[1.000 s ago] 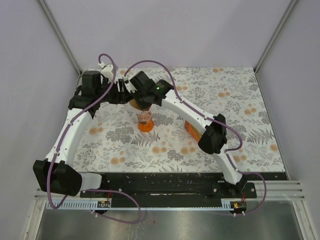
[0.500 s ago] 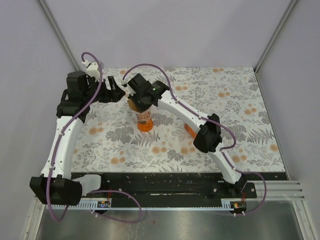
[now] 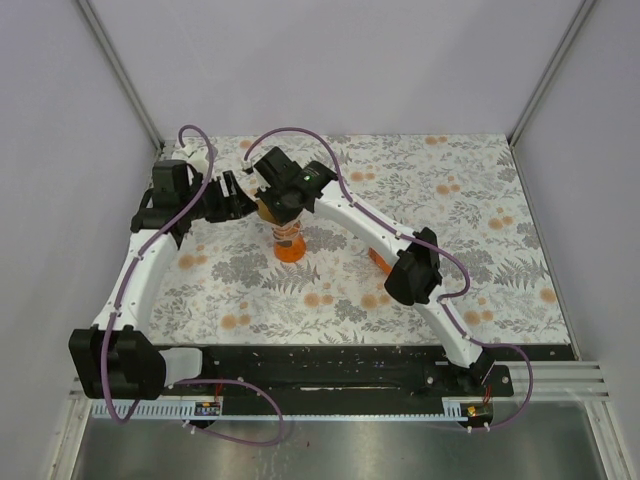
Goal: Place the coffee filter in the dripper
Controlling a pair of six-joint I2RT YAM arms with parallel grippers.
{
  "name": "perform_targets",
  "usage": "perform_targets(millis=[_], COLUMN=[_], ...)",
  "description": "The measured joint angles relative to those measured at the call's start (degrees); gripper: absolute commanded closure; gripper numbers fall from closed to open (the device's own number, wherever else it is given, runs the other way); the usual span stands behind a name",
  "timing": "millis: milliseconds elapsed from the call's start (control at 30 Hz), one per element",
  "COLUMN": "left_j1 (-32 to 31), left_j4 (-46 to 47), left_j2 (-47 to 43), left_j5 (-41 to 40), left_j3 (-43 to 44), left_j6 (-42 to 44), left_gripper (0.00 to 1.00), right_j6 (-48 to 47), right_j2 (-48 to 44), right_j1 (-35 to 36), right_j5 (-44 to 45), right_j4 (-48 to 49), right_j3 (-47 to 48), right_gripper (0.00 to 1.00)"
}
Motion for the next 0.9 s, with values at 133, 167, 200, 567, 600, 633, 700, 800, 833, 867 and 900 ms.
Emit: perform_targets(millis=[133,167,200,567,600,633,700,800,833,867,900], left_j1=[-0.4,-0.6,-0.7,-1.8,-1.9,-1.9,-2.0,-2.1,-2.1,-2.1,-2.1], left_j4=[1.2,1.6,1.9,3.6,3.6,3.6,3.8,3.9,4.0,4.0,4.0], left_j2=[1.2,1.3,1.3,3.0,3.0,3.1,3.0,3.0,3.0,3.0,3.0], left_j5=[0.7,0.8,1.0,1.6,1.6,1.6,1.7,1.6,1.6,1.6,1.6], left_j3=[-0.5,-0.5,-0.5,-0.5,-0.5,-0.5,-0.5,-0.5,-0.5,-0.5,-0.5], left_j6=[-0.4,-0.6,-0.7,-0.4,-0.4,-0.4,-0.3,0.1,0.2,0.3,0.4], left_gripper=[0.38,0.41,0.43,0.58,0.58,0.58,0.58,0.58,0.58,0.59,0.59], right_j6=[-0.1,-0.1,-0.2,-0.5,-0.5,-0.8,-1.4,-2.1,-2.3,-2.5,-2.6], right_j2=[0.2,0.2,0.2,0.2,0.2,0.1,0.0,-0.2,-0.3,-0.5,-0.7], right_j1=[0.0,0.0,0.0,0.0,0.0,0.0,0.0,0.0,0.0,0.0,0.0], right_j5=[0.0,0.0,0.0,0.0,0.0,0.1,0.1,0.2,0.4,0.5,0.6], right_j4=[0.0,0.0,0.0,0.5,0.5,0.5,0.5,0.5,0.5,0.5,0.5], right_j3=[0.4,0.4,0.4,0.5,0.5,0.5,0.5,0.5,0.5,0.5,0.5], right_gripper=[1.0,1.0,1.0,0.89,0.87,0.86,0.84,0.8,0.78,0.77,0.76])
